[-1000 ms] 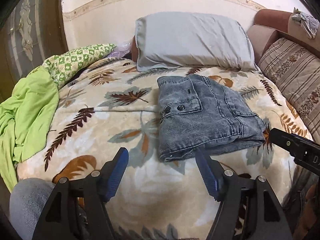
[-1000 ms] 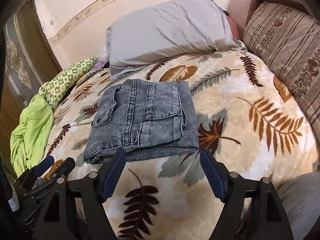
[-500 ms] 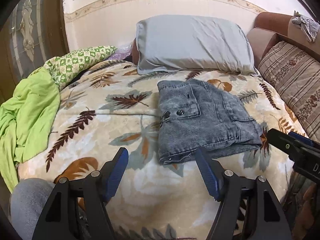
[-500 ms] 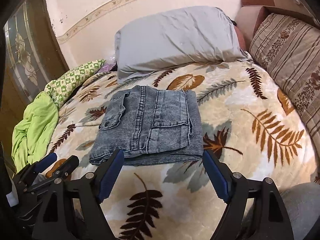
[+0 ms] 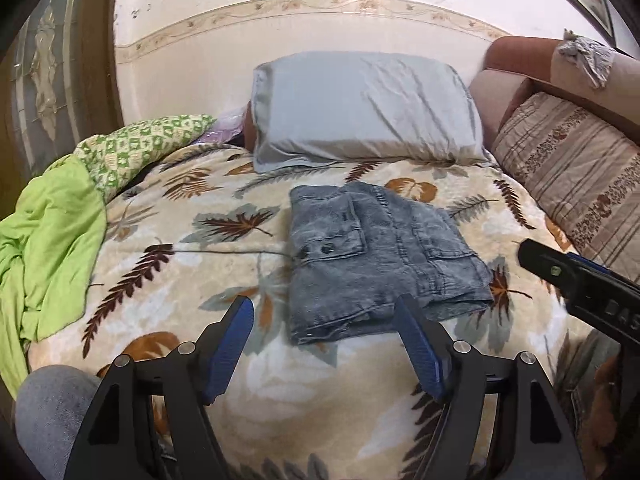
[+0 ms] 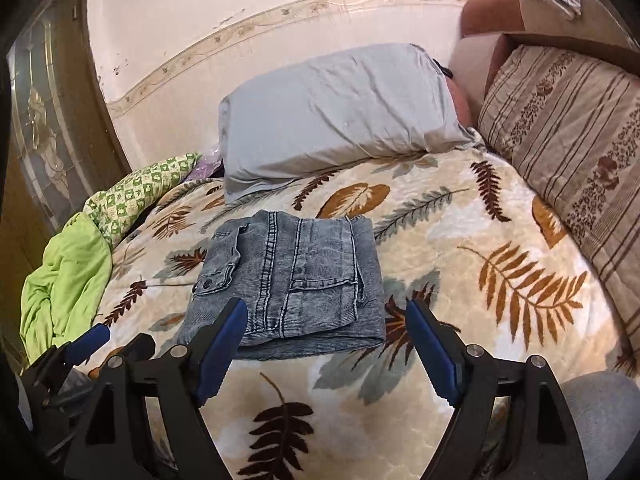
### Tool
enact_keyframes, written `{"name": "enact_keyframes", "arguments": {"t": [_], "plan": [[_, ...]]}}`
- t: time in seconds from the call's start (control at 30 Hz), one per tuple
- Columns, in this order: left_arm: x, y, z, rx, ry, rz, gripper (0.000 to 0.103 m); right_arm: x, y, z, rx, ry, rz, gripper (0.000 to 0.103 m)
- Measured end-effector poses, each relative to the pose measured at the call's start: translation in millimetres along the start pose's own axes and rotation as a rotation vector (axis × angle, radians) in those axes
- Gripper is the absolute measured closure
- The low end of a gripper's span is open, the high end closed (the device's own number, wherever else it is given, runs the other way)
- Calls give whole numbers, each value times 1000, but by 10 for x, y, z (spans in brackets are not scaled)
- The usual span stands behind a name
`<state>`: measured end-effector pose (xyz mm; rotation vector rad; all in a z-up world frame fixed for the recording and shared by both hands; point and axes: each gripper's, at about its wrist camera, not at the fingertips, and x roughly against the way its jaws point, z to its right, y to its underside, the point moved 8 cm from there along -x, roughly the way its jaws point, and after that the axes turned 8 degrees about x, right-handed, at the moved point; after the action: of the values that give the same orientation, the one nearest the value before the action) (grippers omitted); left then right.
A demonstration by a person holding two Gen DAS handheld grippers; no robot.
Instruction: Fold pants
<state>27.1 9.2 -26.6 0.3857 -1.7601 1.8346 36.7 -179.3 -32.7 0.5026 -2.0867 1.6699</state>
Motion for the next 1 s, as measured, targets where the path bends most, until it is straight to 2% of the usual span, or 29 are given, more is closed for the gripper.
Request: {"name": "enact_keyframes", "arguments": {"t": [0.23, 0.4, 0.53, 1.0], "plan": [[-82, 19, 42, -4, 5, -11, 30, -130, 38, 23, -6, 6, -35, 21], [-173, -14, -2, 15, -36, -16, 30, -153, 29, 108, -33, 11, -40, 21], [-225, 1, 33, -16, -65, -18, 30, -179, 24, 162, -64, -3, -48, 21], [-218, -36, -16, -2, -81, -11, 28, -160, 10, 103, -23, 12, -43, 21]]}}
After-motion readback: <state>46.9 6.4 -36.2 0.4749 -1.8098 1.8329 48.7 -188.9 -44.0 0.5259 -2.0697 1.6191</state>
